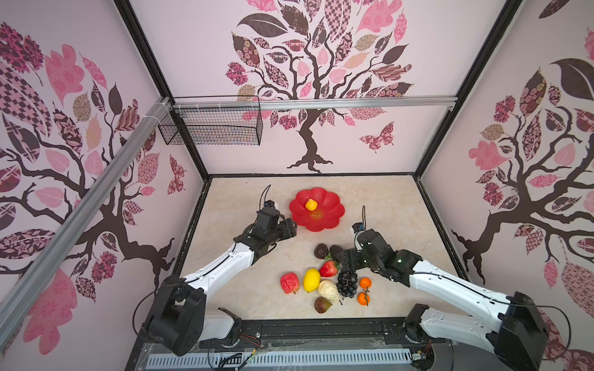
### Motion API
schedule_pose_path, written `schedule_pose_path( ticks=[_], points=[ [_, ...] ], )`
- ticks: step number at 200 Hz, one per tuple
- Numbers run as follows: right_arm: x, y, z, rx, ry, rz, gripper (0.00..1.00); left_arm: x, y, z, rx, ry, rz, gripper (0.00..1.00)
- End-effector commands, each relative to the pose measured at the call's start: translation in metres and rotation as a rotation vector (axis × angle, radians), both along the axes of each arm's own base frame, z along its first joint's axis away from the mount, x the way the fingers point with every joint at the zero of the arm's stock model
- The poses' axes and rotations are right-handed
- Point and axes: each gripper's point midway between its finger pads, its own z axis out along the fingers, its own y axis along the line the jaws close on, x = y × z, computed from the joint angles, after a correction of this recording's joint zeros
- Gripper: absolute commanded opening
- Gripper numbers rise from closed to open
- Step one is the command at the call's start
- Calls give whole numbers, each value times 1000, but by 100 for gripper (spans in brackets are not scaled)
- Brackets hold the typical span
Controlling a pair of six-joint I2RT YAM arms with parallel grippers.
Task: Arrange fruit in a fruit bowl
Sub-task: Pick up the fruit from the center of the table.
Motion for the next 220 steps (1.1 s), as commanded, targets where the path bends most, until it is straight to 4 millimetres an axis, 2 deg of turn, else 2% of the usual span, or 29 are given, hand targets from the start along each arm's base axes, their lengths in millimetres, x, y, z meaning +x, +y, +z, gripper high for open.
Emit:
schedule_pose_path(
  ticks=[1,14,32,54,90,135,181,220],
  points=[
    [5,7,-1,-3,43,31,95,-15,6,13,-56,-82,2,73],
    [10,10,-6,-7,68,36,93,-26,21,8,-49,-89,49,75],
    [15,15,-13,-24,94,50,91,-38,40,2,-43,-114,106,82],
    [21,21,-24,-45,124,76,88,-49,52,-3,-48,-137,126,87],
    [31,24,-37,-104,158,77,81,-57,56,-8,-27,-162,101,90],
    [32,22,-52,-162,193,96,76,-59,60,-17,-1,-148,105,93],
    [34,18,-67,-215,221,83,71,-60,64,-18,4,-159,117,94],
    [41,13,-70,-255,213,54,69,-60,66,-19,8,-160,124,94]
  ],
)
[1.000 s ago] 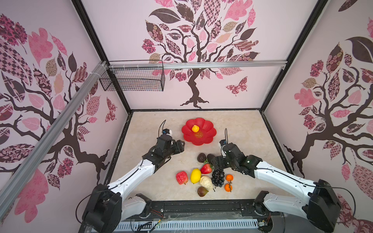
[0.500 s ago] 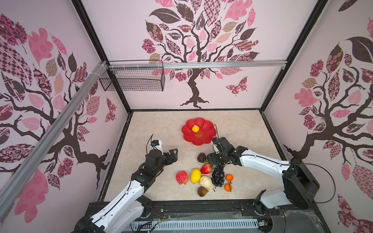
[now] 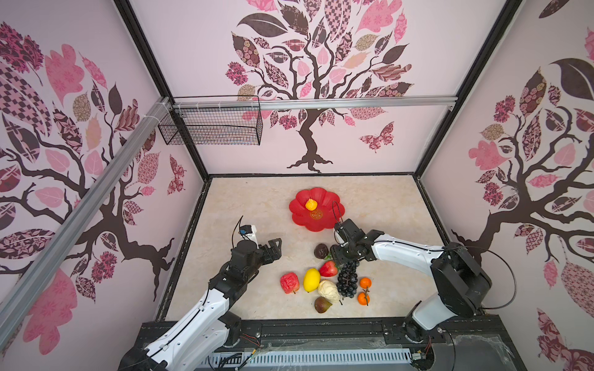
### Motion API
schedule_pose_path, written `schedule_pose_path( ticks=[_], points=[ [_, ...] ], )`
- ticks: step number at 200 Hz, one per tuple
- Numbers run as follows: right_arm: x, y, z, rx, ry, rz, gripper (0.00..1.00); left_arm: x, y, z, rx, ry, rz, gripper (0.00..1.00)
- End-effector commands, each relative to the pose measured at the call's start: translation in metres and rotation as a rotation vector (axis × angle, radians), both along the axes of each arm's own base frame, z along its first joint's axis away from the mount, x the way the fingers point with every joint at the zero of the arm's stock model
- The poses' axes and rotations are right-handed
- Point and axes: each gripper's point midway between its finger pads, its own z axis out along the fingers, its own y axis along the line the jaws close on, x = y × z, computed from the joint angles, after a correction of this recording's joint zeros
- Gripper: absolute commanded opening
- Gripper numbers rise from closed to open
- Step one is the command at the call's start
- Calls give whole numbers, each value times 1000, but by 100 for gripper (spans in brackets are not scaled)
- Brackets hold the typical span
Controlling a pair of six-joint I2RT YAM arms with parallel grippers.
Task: Arrange fruit in a fruit bowl
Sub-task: Pick up the fruit from the center of the table.
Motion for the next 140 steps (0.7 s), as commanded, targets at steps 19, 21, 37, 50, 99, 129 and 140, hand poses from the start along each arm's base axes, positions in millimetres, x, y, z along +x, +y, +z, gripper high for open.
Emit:
schedule_pose_path(
  ticks=[19,21,37,50,99,129,140],
  points=[
    [10,-3,2,-48,-14,-13,67,-2,6,-9,22,4,12,94],
    [10,-4,1,-50,-12,-13,67,-1,6,-9,23,4,12,94],
    [11,-2,0,-52,-9,-11,66,-1,6,-10,26,6,14,94],
    [13,-1,-1,-53,-10,-11,66,0,5,-11,26,10,13,94],
    [14,0,-6,-64,2,-7,65,1,4,-13,28,15,11,95],
    [15,-1,-5,-70,-4,-11,65,1,4,-13,31,17,10,95],
    [15,-1,-4,-64,-6,-10,64,1,4,-13,31,18,10,95]
  ],
)
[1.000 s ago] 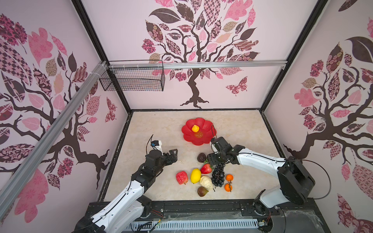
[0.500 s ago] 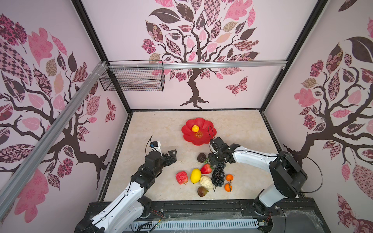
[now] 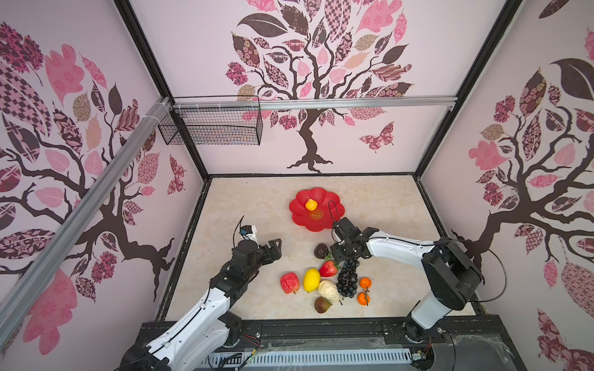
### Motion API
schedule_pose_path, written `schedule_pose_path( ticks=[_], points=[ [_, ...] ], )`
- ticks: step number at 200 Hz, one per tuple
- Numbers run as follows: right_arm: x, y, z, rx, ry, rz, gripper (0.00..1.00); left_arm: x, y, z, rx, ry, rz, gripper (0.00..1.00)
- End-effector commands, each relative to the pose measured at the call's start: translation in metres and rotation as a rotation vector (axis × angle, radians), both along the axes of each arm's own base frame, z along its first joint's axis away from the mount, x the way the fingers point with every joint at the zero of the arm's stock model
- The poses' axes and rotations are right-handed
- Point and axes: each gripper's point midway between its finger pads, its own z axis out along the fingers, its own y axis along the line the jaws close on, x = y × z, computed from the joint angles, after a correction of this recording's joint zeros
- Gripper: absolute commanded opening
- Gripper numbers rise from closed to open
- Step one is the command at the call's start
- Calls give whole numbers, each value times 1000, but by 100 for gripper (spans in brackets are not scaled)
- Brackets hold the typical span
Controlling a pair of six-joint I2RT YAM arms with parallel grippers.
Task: Arrange fruit in a fruit bowl
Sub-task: Pick up the fruit from the center of the table.
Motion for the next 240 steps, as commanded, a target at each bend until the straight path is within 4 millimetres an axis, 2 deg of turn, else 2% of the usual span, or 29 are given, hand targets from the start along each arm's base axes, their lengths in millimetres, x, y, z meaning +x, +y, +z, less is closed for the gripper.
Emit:
schedule_pose_path(
  ticks=[1,33,65,105,133,157,181,201,240],
  points=[
    [5,-2,2,-23,-7,-2,64,-1,3,-8,19,3,3,95],
    [6,-1,9,-6,-25,-3,57,-1,3,-7,19,0,3,95],
    [7,-2,19,3,-49,-6,57,-1,3,-7,20,1,3,95],
    [6,-6,42,34,-109,-17,55,0,1,-8,12,14,-2,95],
    [2,-7,67,96,-168,-11,55,3,-9,-2,-25,44,-26,95],
    [-3,-2,95,198,-240,9,55,7,-24,10,-82,79,-66,94],
    [-9,12,119,351,-307,36,54,9,-53,29,-181,106,-171,93],
    [-16,28,131,452,-343,80,53,10,-76,44,-259,112,-234,92],
    [-32,58,143,494,-442,177,54,3,-124,74,-360,90,-355,92]
  ],
)
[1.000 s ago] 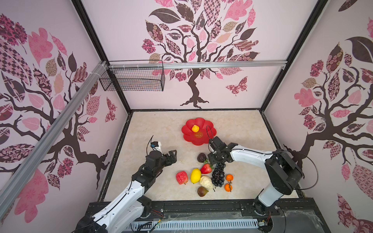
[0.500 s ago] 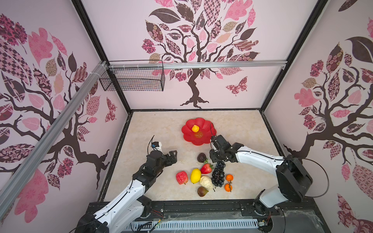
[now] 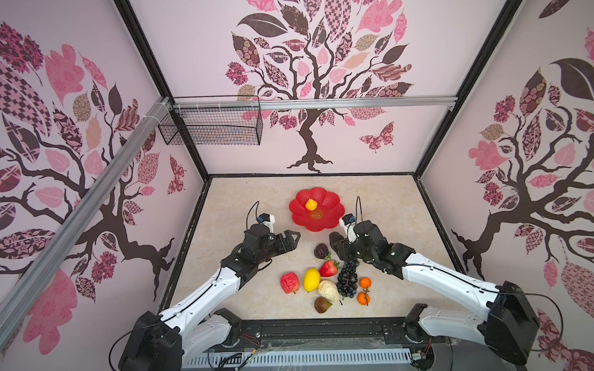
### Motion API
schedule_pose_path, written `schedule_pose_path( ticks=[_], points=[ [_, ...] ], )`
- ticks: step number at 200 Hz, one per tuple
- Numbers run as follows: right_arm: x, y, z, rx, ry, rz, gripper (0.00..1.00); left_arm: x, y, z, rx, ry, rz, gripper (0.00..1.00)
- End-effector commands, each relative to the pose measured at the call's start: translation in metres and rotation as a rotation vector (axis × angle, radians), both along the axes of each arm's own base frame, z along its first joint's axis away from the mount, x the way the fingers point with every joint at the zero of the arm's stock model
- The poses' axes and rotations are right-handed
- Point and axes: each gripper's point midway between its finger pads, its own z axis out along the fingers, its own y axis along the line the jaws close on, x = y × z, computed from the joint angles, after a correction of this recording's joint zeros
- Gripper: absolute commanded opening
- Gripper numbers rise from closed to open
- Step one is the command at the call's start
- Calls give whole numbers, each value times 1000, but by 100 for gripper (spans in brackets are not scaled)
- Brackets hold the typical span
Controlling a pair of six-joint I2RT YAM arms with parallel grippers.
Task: Arrange fruit in a fruit bowl
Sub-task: Pick up the fruit from the center of the table, then place the fruit in the fruit bowl.
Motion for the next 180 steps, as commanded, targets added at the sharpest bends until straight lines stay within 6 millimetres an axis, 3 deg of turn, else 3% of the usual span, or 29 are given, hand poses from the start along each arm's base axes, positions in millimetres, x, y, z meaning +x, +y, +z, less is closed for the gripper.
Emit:
schedule_pose_path(
  ticks=[1,89,131,177,180],
  points=[
    [-4,24,31,101,-115,53,54,-1,-32,39,-140,-40,-79,92],
    [-13,28,39,209,-213,87,48,-11,-61,53,-251,0,-151,92],
    [-15,33,41,222,-226,99,47,-14,-78,47,-242,36,-182,92],
    [-16,37,42,224,-242,104,47,-20,-93,43,-244,68,-230,83],
    [-16,37,42,223,-242,104,47,-18,-95,49,-260,45,-234,83]
  ],
)
